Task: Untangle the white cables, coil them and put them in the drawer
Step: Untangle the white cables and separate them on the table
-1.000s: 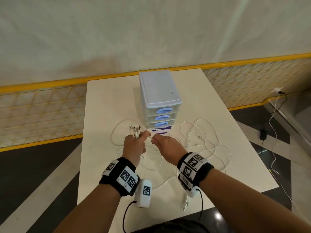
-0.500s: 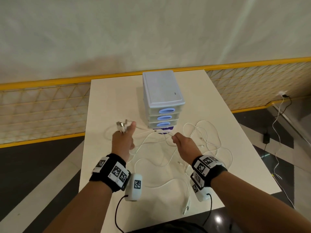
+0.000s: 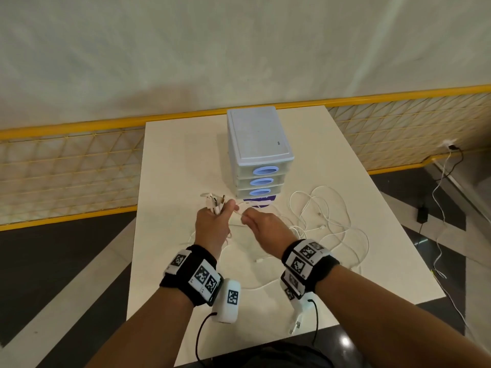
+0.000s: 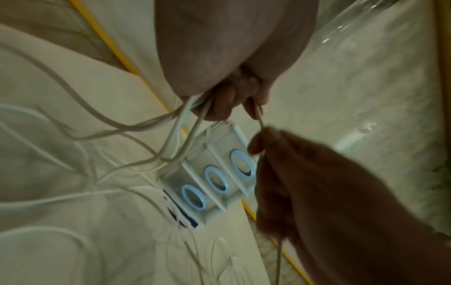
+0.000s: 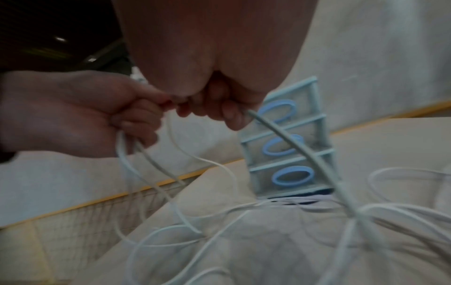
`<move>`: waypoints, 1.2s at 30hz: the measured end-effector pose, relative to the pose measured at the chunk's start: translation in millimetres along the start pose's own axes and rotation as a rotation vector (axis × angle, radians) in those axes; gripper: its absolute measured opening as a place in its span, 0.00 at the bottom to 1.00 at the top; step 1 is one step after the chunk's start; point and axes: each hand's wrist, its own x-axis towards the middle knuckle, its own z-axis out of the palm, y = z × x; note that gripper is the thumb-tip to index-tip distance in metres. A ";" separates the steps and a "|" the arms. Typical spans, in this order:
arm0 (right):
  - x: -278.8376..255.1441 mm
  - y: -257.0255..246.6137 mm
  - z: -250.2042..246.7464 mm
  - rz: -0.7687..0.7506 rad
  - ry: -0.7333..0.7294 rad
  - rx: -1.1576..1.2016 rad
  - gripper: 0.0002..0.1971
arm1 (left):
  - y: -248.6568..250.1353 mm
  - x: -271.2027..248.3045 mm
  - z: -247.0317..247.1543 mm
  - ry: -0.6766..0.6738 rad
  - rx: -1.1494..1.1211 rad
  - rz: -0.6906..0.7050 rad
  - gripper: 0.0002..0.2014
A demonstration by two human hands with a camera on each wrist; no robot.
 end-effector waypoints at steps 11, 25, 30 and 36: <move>-14.6 91.6 -35.2 0.269 -0.034 -0.145 0.15 | -8.9 28.7 -28.2 0.136 -0.122 -0.036 0.12; -24.6 137.7 -38.1 0.410 0.098 -0.344 0.15 | -22.8 45.5 -39.3 0.149 -0.069 -0.182 0.11; -26.3 148.1 -34.8 0.473 0.071 -0.322 0.15 | -30.2 40.8 -35.3 0.185 -0.089 -0.189 0.12; -27.3 150.3 -29.3 0.447 0.023 -0.294 0.24 | -32.0 29.1 -31.3 0.088 -0.227 -0.158 0.13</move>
